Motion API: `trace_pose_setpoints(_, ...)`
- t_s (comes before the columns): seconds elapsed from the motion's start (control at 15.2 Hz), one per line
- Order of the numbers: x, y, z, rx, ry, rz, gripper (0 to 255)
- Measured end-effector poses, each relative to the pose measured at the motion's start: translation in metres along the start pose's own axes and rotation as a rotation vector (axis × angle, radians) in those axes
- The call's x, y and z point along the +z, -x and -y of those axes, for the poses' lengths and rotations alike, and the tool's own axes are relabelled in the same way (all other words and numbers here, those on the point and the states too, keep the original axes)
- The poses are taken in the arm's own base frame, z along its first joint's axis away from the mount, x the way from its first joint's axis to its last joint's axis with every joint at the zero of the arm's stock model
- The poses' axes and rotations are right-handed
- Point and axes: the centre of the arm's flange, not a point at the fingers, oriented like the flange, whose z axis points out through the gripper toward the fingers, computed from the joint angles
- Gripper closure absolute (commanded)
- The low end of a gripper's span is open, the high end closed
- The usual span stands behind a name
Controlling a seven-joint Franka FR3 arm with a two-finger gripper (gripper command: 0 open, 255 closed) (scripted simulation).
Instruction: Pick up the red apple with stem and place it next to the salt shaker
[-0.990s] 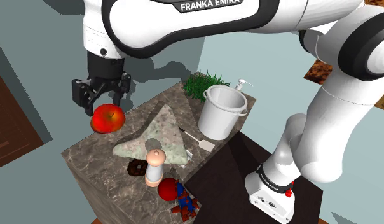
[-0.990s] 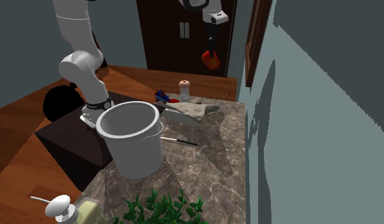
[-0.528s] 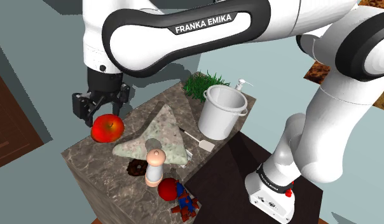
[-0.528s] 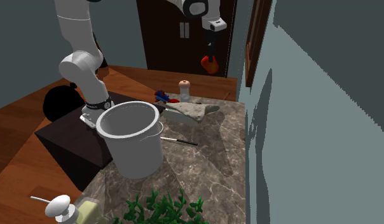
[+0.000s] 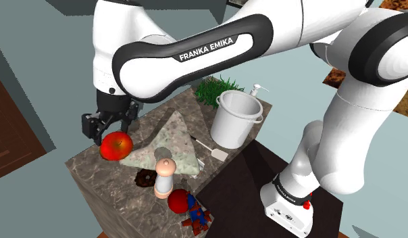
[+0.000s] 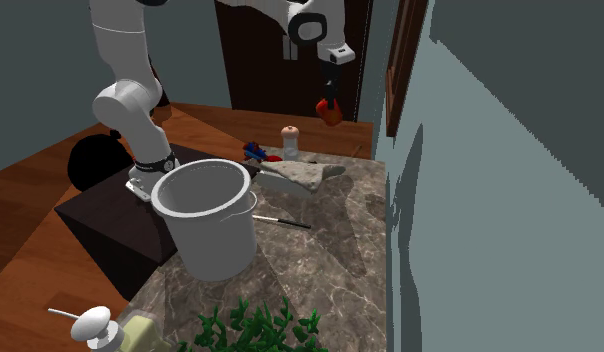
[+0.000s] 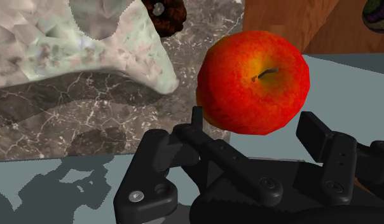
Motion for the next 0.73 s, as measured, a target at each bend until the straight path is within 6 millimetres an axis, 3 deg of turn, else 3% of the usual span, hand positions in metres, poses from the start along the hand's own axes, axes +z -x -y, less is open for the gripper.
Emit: trace_pose_setpoints(0.73,0.057,0.004,-0.010,0.000,0.000,0.000,255)
